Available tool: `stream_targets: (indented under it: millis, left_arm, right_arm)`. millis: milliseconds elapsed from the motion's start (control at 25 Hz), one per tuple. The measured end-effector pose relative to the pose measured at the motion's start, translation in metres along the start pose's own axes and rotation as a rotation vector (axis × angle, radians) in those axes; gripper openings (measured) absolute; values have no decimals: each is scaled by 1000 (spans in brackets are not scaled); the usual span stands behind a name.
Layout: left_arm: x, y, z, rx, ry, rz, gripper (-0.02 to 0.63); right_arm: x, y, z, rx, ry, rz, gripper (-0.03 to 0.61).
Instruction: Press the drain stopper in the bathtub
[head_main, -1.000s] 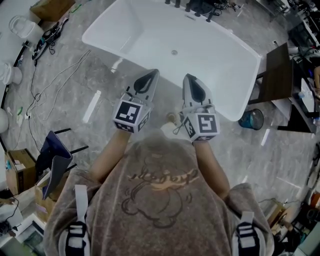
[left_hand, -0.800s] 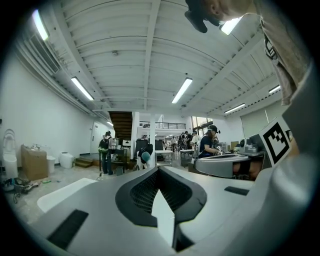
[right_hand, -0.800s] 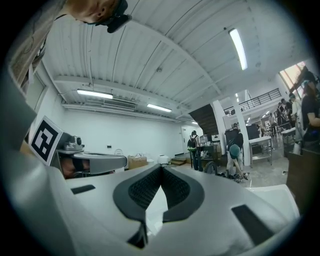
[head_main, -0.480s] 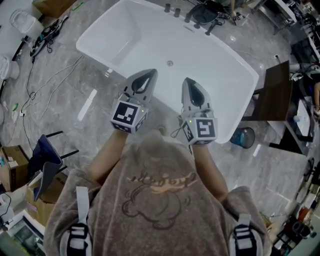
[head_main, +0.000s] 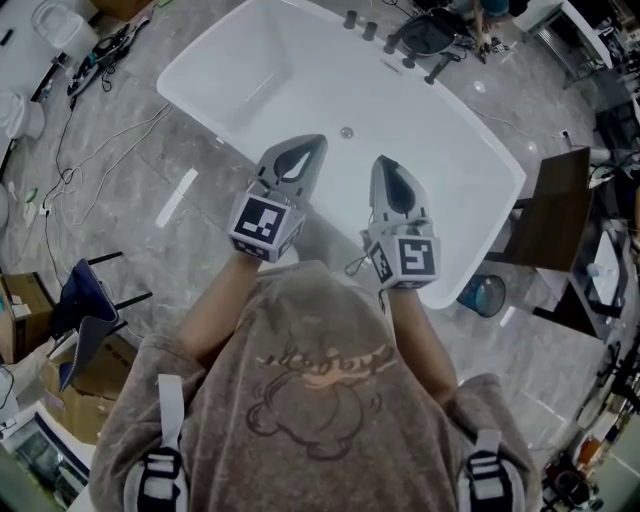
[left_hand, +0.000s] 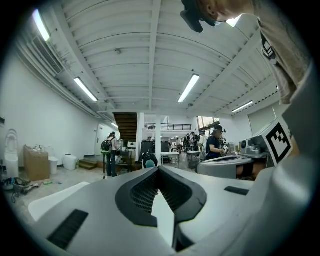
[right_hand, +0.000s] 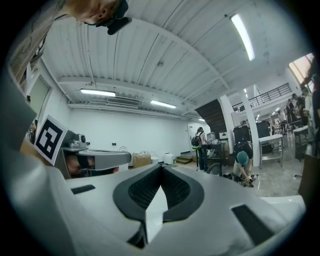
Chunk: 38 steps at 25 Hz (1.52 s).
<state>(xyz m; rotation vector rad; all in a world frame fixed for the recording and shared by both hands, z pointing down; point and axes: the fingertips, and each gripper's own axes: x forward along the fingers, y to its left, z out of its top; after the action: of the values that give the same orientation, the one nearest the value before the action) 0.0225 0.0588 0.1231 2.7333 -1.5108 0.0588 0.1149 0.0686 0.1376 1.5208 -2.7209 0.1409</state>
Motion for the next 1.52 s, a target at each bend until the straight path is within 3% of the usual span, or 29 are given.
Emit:
stream_targets:
  millis: [640,1520]
  left_arm:
    - [59,59,-14,31,24,-136,0]
    - [152,122,-36,63,29,-288,0]
  right_arm:
    - [87,-11,-6,12,-36,-86,2]
    - [179,-54,-29,39,-11,-174,2]
